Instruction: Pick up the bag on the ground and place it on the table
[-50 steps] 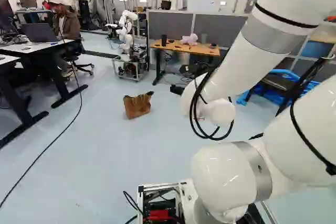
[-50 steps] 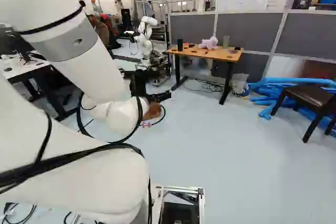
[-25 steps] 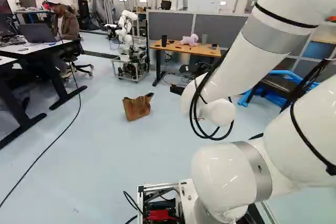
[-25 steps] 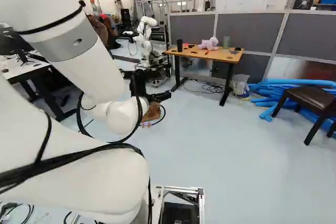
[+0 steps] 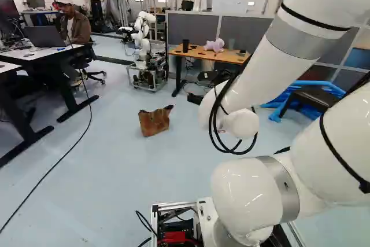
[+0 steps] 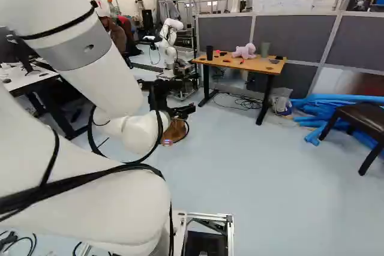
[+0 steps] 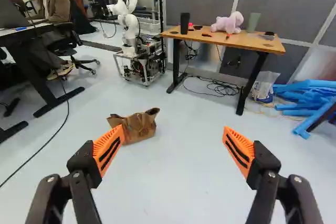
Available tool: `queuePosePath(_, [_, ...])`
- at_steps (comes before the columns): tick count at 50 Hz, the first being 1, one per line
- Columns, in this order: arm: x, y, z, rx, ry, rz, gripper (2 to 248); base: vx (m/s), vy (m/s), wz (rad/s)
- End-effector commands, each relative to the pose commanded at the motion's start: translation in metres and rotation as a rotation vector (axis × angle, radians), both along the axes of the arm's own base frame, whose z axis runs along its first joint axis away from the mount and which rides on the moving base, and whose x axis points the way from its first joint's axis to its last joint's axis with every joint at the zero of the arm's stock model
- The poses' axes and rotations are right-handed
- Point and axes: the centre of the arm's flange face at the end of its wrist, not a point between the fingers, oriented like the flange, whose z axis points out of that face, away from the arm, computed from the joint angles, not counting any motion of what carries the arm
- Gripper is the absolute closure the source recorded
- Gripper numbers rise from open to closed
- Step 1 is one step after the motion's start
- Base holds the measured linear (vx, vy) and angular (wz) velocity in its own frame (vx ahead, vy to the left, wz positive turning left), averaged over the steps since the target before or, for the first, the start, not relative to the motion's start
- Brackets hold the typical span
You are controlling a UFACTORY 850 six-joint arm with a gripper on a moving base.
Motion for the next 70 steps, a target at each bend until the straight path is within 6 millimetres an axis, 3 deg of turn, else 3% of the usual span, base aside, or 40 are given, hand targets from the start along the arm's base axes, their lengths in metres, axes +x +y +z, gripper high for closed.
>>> queuePosePath(32, [0.0, 0.0, 0.0, 0.0, 0.0, 0.0, 3, 0.158, 0.082, 0.156])
queuePosePath(70, [0.0, 0.0, 0.0, 0.0, 0.0, 0.0, 3, 0.203, 0.054, 0.002])
